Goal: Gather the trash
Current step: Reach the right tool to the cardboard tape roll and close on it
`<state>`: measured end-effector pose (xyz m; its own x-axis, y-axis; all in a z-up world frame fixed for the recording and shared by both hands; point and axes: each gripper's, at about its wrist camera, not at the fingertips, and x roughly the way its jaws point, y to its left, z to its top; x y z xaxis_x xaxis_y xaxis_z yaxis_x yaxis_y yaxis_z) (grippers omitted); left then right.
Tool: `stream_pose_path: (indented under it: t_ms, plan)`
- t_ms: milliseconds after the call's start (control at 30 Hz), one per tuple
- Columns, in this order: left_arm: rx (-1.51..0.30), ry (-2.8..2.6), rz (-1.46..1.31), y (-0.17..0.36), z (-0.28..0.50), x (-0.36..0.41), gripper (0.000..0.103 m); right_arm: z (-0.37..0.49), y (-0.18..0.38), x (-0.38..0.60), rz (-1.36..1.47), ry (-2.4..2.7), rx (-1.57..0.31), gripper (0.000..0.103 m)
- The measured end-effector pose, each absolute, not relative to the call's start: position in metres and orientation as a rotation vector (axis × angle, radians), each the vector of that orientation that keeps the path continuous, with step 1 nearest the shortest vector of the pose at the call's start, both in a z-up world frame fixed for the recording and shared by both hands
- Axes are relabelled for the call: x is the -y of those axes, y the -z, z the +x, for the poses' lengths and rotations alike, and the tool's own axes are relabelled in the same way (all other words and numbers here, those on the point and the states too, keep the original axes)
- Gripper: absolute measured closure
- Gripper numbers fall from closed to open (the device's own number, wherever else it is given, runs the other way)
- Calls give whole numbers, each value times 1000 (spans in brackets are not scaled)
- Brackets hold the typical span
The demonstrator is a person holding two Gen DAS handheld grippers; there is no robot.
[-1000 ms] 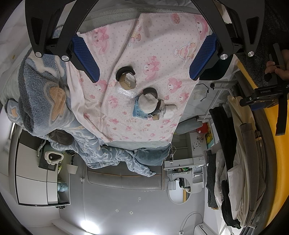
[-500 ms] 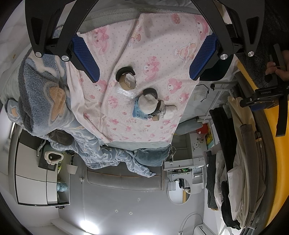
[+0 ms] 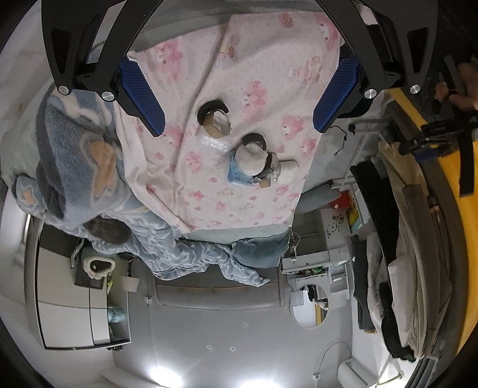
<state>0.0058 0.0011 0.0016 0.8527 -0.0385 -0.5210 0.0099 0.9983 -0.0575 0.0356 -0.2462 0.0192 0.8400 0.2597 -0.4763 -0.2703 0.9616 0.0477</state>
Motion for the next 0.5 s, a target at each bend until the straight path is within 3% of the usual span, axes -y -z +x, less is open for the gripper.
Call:
stream_pose_path:
  t_ms: [100, 233, 333, 500]
  plan:
    - [-543, 52, -51, -4, 8, -1, 3, 47, -10, 241, -35, -300, -532, 4]
    - [-558, 105, -40, -1, 14, 5, 3, 67, 7, 241, -41, -322, -579, 22]
    - [-580, 152, -46, 3, 23, 9, 4, 83, 18, 242, -31, -337, -619, 29]
    - [-602, 222, -73, 8, 37, 15, 4, 105, 32, 239, -97, -337, -662, 31]
